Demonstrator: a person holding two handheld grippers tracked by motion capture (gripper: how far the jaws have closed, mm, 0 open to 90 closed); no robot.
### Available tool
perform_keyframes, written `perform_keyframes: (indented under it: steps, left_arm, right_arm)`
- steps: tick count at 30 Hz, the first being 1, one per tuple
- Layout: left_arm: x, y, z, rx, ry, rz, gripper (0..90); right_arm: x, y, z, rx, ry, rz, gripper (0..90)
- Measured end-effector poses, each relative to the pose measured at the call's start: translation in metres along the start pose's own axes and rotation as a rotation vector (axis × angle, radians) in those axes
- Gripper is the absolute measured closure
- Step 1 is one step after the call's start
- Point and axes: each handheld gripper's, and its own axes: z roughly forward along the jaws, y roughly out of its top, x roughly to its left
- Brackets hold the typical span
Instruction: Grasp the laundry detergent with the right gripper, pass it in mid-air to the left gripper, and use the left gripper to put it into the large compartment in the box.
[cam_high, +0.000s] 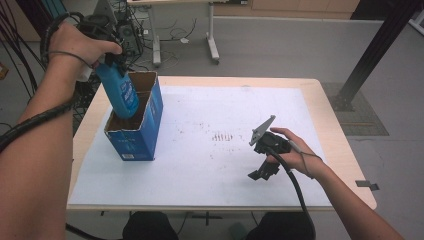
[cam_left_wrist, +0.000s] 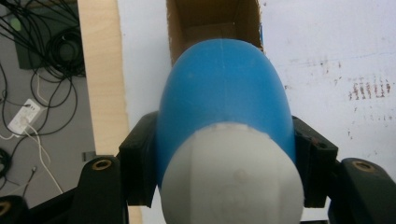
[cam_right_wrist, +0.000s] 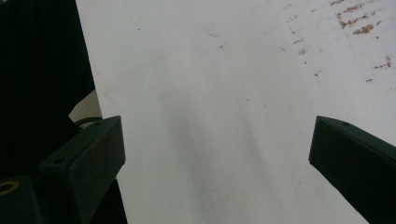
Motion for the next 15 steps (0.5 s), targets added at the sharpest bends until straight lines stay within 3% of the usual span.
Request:
perform_keyframes:
  steps: [15]
  left_arm:
    - [-0.001,-0.010,0.044,0.026,-0.009,-0.004,37.8]
  right_arm:
    - [0.001,0.001,0.003,-0.002,0.003,-0.001,3.5]
